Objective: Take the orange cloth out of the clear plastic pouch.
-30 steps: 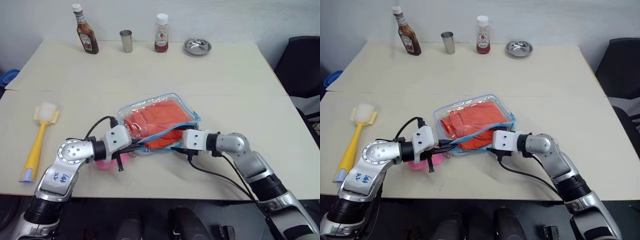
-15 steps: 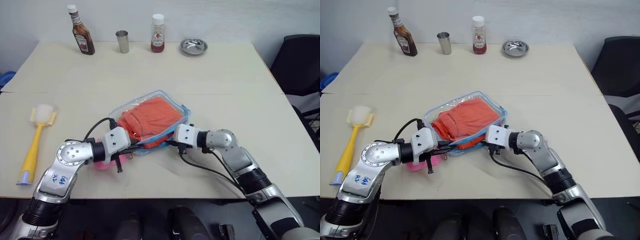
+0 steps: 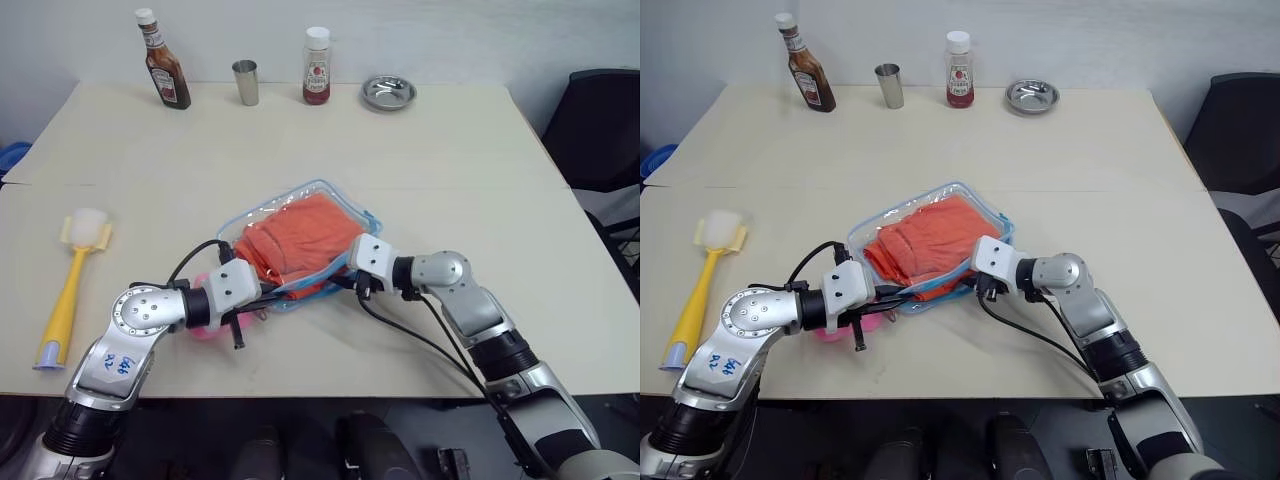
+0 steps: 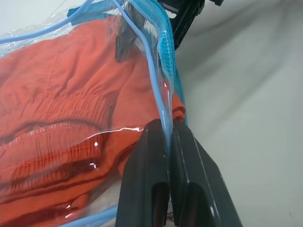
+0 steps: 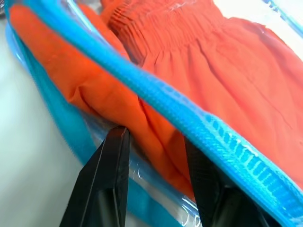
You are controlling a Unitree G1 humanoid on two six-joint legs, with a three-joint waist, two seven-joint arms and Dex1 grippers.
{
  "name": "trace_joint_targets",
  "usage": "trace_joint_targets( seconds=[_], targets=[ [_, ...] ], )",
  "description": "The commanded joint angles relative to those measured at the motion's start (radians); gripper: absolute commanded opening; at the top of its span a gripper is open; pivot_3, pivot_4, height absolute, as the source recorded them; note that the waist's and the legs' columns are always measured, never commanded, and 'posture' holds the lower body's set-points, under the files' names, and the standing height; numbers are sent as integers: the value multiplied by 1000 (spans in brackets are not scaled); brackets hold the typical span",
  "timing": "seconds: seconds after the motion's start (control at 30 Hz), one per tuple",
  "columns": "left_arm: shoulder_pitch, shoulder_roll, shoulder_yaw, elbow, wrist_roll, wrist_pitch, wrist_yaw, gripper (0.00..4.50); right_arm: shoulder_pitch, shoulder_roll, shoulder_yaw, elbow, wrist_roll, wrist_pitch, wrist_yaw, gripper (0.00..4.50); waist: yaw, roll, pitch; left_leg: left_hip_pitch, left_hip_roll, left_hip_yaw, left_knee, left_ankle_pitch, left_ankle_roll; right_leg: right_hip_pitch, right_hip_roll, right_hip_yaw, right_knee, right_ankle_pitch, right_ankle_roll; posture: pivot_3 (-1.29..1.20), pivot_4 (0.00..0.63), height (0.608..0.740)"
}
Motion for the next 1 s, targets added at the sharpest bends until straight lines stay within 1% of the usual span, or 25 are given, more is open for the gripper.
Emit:
trace_joint_targets(
  seconds=[0.03, 0.13, 0.27, 0.37, 0.5, 0.7, 0.83, 0.93, 1.0],
  targets=[
    [5, 10, 1, -39, -1, -20, -2, 0, -23, -8, 32, 32, -73, -74, -37, 1770, 0, 0, 0, 0, 0, 0, 0, 0, 0, 0, 0, 0, 0, 0, 0, 0, 150, 740],
    [3, 8, 3, -38, -2, -20, 0, 0, -46, -17, 77, 106, -174, -134, -95, 1770, -3, 0, 0, 0, 0, 0, 0, 0, 0, 0, 0, 0, 0, 0, 0, 0, 150, 740],
    [-3, 8, 5, -32, -3, -19, 1, 0, -72, -12, 115, 181, -221, -159, -100, 1770, -2, 0, 0, 1, 0, 0, 0, 0, 0, 0, 0, 0, 0, 0, 0, 0, 150, 740],
    [-12, 6, 6, -24, -6, -17, 1, 0, -82, -5, 114, 204, -212, -168, -89, 1208, -2, -1, -1, 1, 0, 0, 0, 0, 0, 1, 0, 0, 0, 0, 0, 0, 150, 740],
    [-28, -4, 8, -10, -1, -8, 19, 0, -73, -25, 113, 185, -204, -189, -67, 42, -2, -1, -1, 1, 0, 0, 0, 0, 0, 1, 0, 0, 0, 0, 0, 0, 150, 740],
    [-54, -19, 29, 50, 17, -2, 71, 0, -3, -103, 96, 45, -177, -219, -10, 12, 8, -1, -1, 1, -1, 0, 0, 0, 0, 1, -1, 0, -1, 0, 0, 0, 150, 740],
    [-69, -10, 43, 116, 42, -27, 101, 0, 55, -180, 75, -77, -136, -297, 50, 12, 14, -1, -1, 0, -1, 0, 0, 0, 0, 1, -1, -1, -1, 0, 0, 0, 150, 740],
    [-90, -5, 49, 179, 65, -54, 123, 0, 104, -244, 49, -191, -34, -340, 147, 12, 17, -1, -1, 0, -1, 0, 0, 0, 0, 1, -1, 0, -1, 0, 0, 0, 150, 740],
    [-108, -4, 54, 216, 75, -64, 135, 0, 150, -322, 40, -250, 9, -410, 223, 12, 19, -1, -1, 0, 0, 0, 0, 0, 0, 1, 0, 0, -1, 0, 0, 0, 150, 740]
  ],
)
